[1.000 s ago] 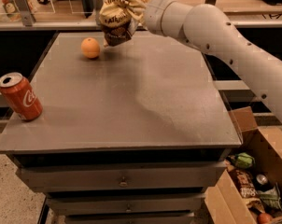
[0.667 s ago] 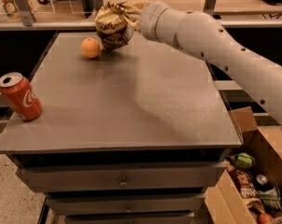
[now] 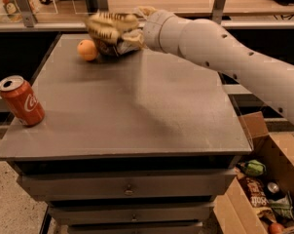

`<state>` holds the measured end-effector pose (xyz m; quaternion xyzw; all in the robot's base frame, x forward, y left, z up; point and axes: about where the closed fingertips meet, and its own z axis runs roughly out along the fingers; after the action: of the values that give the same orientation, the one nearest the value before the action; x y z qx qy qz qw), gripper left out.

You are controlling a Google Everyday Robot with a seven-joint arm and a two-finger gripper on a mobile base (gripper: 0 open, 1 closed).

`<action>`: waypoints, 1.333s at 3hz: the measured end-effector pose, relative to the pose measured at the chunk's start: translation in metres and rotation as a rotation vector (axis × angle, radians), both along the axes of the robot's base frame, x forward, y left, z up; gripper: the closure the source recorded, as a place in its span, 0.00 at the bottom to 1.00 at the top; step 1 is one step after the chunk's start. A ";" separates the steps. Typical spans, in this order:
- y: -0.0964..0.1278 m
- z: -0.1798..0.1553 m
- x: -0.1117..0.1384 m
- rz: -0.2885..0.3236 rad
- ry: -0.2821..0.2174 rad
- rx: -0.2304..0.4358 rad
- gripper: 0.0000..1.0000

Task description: Move brown chip bag near orange

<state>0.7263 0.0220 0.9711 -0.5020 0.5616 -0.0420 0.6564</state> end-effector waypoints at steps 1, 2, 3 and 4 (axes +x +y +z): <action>-0.010 -0.005 -0.008 -0.027 0.074 -0.040 0.00; -0.032 -0.002 -0.014 -0.068 0.143 -0.088 0.00; -0.055 0.007 -0.019 -0.092 0.209 -0.123 0.00; -0.071 0.047 -0.022 -0.080 0.258 -0.130 0.00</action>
Offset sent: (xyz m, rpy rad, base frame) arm -0.0232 -0.0680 0.0018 -0.1566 0.2423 -0.1316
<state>0.7044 -0.0493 1.0183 -0.5216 0.6570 -0.0396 0.5429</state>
